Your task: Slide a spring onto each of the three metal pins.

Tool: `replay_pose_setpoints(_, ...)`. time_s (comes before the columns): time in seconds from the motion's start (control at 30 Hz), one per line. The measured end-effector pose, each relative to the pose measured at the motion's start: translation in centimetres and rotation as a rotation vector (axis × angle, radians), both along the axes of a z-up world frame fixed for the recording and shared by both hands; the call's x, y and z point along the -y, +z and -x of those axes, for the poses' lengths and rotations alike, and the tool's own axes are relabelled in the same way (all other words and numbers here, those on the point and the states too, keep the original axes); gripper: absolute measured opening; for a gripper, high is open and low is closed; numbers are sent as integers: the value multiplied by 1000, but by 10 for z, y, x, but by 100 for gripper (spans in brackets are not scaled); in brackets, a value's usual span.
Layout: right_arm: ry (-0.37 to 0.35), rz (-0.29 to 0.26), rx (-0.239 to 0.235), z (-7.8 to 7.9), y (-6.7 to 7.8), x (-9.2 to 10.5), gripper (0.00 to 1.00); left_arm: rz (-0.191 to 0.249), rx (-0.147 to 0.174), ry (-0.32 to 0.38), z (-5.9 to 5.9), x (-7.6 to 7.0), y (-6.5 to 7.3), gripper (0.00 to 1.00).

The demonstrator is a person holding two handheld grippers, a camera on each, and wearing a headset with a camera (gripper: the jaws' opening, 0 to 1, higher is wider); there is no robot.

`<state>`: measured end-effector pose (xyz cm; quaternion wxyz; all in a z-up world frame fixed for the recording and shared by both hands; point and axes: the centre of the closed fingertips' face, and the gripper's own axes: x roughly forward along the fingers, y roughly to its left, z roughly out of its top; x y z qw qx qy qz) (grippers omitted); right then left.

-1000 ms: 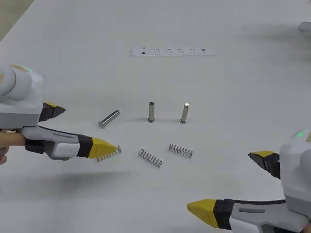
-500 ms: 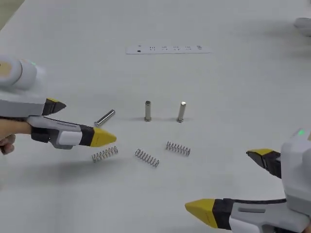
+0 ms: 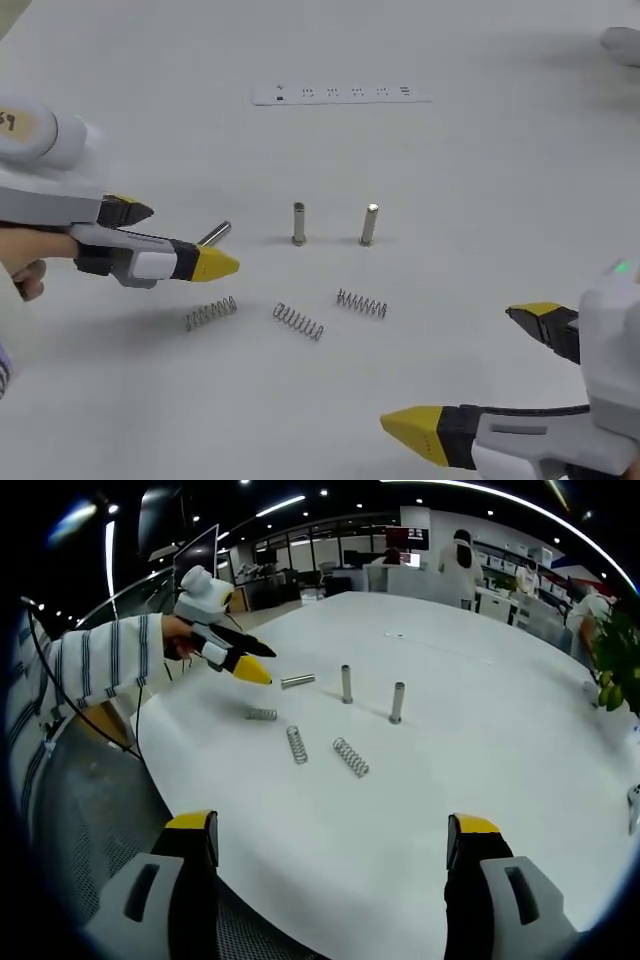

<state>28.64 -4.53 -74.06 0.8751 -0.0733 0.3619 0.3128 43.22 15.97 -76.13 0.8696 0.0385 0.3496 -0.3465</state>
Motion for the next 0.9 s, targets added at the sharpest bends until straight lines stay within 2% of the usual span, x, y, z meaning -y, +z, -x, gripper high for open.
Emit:
replay_pose_setpoints(0.07,0,0,0,0,0,-1,93,2,-2,5,-2,1,-2,83)
replay_pose_setpoints(0.37,-10,2,-5,-1,-1,1,94,19,-12,7,-9,7,-8,71)
replay_pose_setpoints(0.53,-10,3,-8,0,-2,0,93,22,-9,20,-16,10,-12,69)
replay_pose_setpoints(0.73,-8,1,-12,0,-3,-2,93,29,5,4,-22,17,-11,57)
replay_pose_setpoints(0.9,5,11,-11,0,-3,-3,93,40,20,17,-32,19,-8,44)
